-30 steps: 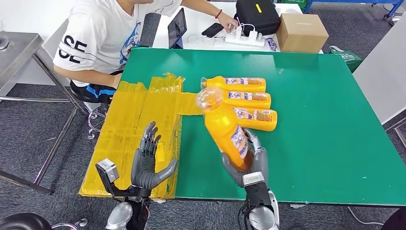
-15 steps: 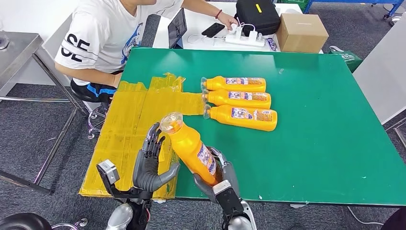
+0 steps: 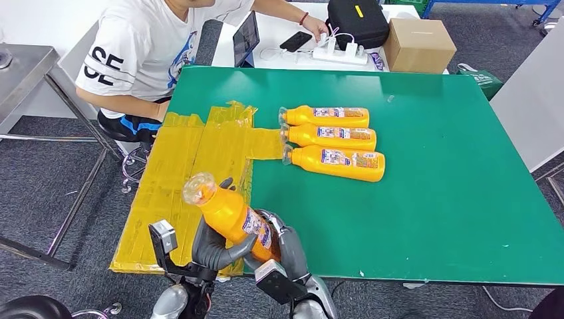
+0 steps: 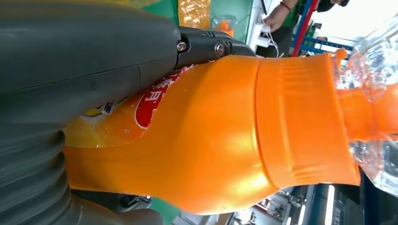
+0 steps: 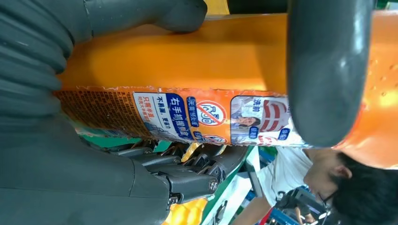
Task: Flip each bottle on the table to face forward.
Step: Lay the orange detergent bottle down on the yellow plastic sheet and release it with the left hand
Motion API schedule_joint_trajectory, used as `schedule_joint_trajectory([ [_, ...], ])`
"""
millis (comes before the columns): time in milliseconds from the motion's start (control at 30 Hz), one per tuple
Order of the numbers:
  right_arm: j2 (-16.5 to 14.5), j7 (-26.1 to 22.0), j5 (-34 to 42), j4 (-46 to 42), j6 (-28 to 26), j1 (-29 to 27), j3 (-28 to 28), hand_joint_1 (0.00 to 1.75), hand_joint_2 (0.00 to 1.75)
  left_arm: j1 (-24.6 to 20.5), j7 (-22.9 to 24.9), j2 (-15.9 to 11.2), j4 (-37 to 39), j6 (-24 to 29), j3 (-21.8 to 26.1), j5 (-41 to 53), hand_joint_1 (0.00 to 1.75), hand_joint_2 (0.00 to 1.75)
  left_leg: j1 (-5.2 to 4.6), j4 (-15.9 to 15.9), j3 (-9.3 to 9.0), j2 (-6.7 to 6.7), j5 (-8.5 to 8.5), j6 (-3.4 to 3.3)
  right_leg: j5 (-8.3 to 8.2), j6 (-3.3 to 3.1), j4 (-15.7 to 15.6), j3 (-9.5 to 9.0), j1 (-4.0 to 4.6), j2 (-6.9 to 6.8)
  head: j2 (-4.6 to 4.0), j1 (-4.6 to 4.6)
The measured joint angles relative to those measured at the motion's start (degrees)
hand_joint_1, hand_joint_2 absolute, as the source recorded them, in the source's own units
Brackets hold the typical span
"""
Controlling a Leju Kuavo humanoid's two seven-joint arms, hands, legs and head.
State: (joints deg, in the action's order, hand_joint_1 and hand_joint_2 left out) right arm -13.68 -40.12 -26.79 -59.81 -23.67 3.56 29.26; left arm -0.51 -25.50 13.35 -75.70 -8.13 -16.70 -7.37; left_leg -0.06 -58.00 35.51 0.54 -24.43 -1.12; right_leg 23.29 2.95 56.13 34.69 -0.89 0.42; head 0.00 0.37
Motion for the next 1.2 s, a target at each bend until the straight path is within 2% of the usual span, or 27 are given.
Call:
schedule_joint_trajectory([
  [300, -0.2, 0.2, -0.1, 2.1, 0.1, 0.3, 0.7, 1.75, 1.75, -0.2, 0.6, -0.4, 1.8, 0.9, 0.1, 0.6, 0.00, 1.75, 0.00, 0.0, 0.01, -0.01, -0.01, 0.00, 0.00, 0.00, 0.0, 0.01, 0.00, 0.00, 0.00, -0.01],
  [600, -0.3, 0.5, -1.8, 5.0, 0.2, 1.5, 1.8, 1.75, 1.75, -0.2, 1.0, -0.6, 2.9, -0.9, 0.3, -2.9, 0.00, 1.75, 0.00, 0.0, 0.01, -0.02, 0.00, 0.00, 0.00, 0.00, 0.0, 0.01, 0.00, 0.01, 0.00, -0.01],
  [733, -0.3, 0.9, -2.6, 6.7, 0.7, 2.4, 2.9, 1.75, 1.75, -0.1, 0.6, -0.6, 3.0, -2.7, 1.0, -6.0, 1.70, 1.75, 0.00, 0.0, 0.00, -0.03, 0.00, 0.00, 0.00, 0.00, 0.0, 0.02, 0.00, 0.01, 0.00, -0.01],
  [767, -0.3, 0.9, -2.8, 7.1, 0.8, 2.6, 3.0, 1.75, 1.75, 0.0, 0.5, -0.6, 3.0, -3.3, 1.2, -6.5, 1.75, 1.75, 0.00, 0.0, 0.00, -0.03, 0.00, 0.00, 0.00, 0.00, 0.0, 0.02, 0.00, 0.01, 0.00, -0.01],
  [933, -0.3, 1.0, -3.1, 8.5, 1.0, 3.5, 3.2, 1.75, 1.75, 0.4, 0.2, -0.9, 3.0, -6.0, 1.8, -8.2, 1.75, 1.75, 0.00, 0.0, 0.01, -0.03, 0.00, 0.00, 0.00, 0.00, 0.0, 0.03, 0.00, 0.01, 0.00, -0.01],
  [1200, -0.7, 1.2, -3.4, 9.1, 1.0, 3.7, 3.2, 1.75, 1.75, 0.4, -0.2, -1.4, 3.0, -6.9, 2.0, -8.3, 1.75, 1.75, 0.00, 0.0, 0.00, -0.03, 0.00, 0.00, 0.00, 0.00, 0.0, 0.03, 0.00, 0.01, 0.00, -0.01],
])
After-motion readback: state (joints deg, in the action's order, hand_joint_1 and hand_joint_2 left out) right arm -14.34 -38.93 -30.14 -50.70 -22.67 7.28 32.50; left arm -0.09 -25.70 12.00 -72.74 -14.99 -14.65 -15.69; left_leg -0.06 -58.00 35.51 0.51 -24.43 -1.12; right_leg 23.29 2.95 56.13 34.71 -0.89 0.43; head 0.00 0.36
